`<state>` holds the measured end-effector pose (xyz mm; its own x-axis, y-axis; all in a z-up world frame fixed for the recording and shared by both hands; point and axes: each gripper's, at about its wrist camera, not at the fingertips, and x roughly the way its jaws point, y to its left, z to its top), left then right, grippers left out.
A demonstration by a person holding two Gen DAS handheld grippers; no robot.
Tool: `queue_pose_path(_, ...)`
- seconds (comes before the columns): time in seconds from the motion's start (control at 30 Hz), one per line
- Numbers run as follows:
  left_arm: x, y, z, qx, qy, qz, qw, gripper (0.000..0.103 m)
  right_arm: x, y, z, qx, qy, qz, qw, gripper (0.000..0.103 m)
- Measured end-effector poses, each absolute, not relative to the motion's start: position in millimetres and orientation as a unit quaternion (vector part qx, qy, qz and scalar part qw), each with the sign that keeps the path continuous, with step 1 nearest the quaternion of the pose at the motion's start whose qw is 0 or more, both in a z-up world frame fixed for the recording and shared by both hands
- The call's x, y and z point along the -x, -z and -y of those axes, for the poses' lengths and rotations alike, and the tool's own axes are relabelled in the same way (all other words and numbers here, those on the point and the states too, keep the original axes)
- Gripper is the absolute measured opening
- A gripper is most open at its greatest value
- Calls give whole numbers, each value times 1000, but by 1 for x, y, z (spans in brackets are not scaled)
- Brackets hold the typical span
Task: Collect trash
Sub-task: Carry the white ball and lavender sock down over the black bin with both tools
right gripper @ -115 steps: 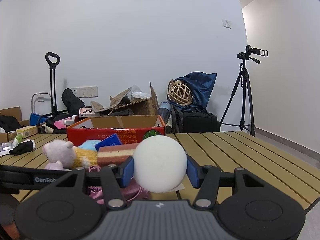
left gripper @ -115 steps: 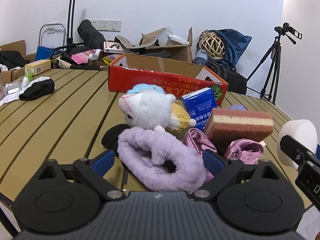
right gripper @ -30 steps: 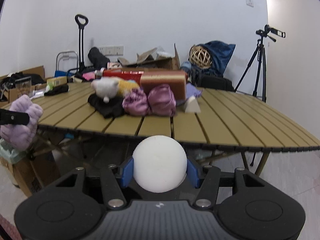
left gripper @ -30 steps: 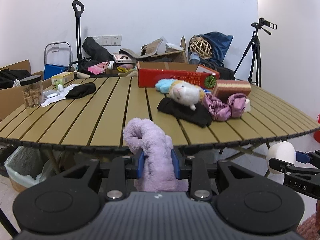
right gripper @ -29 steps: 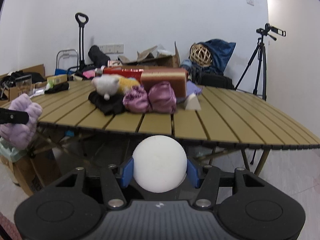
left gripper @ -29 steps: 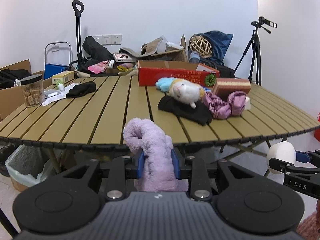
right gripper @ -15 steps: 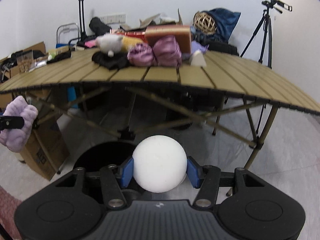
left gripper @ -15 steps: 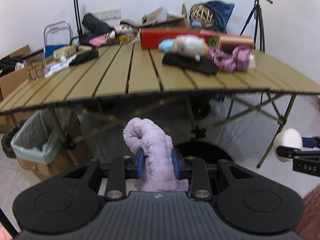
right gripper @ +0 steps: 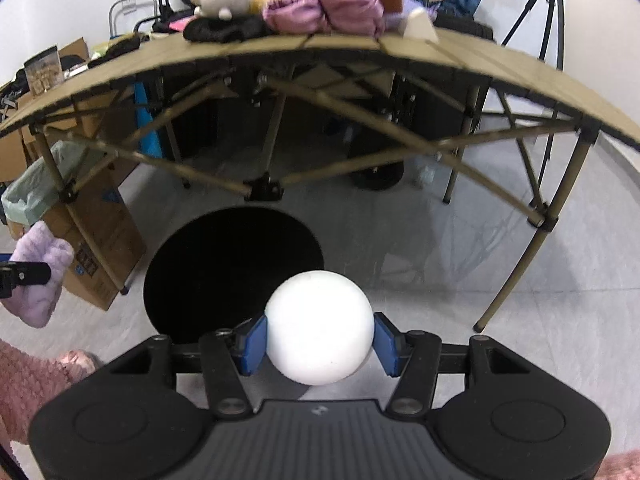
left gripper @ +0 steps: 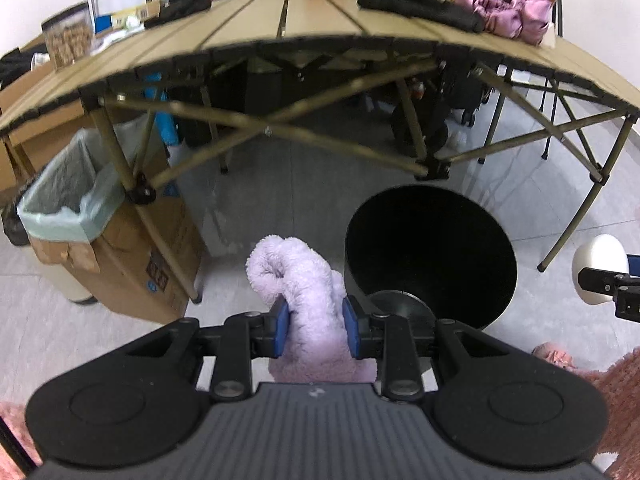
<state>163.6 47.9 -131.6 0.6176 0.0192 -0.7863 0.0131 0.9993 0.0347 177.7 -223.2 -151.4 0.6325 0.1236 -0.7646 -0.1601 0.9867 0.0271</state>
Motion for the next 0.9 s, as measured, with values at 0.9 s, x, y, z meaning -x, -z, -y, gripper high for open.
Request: queue_pose_path(0.9,-175,142,-79,17,-36,-456,889,29,-240,169,134,43,-119,-437,890,54)
